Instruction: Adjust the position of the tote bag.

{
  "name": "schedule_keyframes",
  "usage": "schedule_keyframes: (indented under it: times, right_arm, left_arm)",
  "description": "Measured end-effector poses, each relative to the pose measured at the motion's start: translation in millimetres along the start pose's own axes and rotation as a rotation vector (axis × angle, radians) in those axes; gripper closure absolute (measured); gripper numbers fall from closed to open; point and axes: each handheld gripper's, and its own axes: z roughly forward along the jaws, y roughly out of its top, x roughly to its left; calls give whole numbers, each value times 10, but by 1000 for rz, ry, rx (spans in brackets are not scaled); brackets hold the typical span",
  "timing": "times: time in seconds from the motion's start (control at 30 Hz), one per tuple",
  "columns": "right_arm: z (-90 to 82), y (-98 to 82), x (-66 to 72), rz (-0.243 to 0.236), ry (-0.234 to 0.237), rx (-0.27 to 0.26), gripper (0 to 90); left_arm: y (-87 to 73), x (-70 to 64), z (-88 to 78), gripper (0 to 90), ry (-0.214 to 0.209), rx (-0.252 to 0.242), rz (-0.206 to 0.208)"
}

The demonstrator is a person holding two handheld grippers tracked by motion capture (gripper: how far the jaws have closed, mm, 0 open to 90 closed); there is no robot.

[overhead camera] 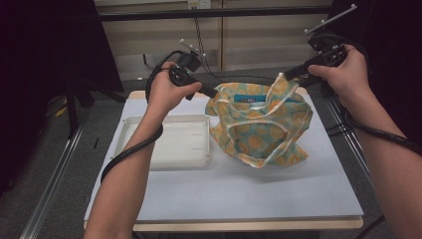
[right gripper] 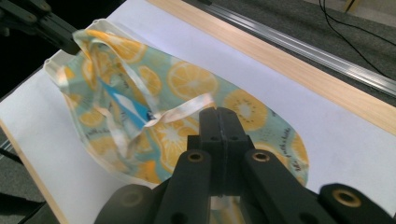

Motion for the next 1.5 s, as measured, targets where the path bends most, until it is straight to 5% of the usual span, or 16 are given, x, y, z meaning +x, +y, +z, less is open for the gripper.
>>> schedule_keyframes:
  times: [0.23, 0.43, 0.47, 0.6, 0.73, 0.97, 1.13, 1.37, 1.5]
  right_arm:
    - [100, -58, -121, -2, -65, 58, 900]
    - [249, -145, -167, -6, -64, 127, 900]
    - [290, -161, -151, -12, -63, 152, 900]
    - [359, -216, -145, -13, -57, 180, 900]
    - [375, -267, -160, -10, -54, 183, 900]
    - [387, -321, -175, -11, -56, 196, 900]
    - [388, -326, -149, -10, -55, 203, 900]
    - [396, -334, -122, -6, -59, 208, 900]
    - [413, -332, -118, -8, -50, 210, 900]
  left_arm:
    - [-166, 247, 18, 900, 46, -6, -87]
    - [-299, 333, 108, 900, 52, 25, -123]
    - [-303, 359, 102, 900, 53, 55, -85]
    - [-338, 374, 143, 900, 61, 57, -89]
    - [-336, 304, 151, 865, 63, -1, -84]
    - [-258, 120, 47, 411, 92, -68, 17]
    - [-200, -29, 9, 323, 85, -59, 88]
    - [-160, -128, 253, 304, 92, -4, 209]
    - [-116, -112, 350, 524, 47, 1, 214]
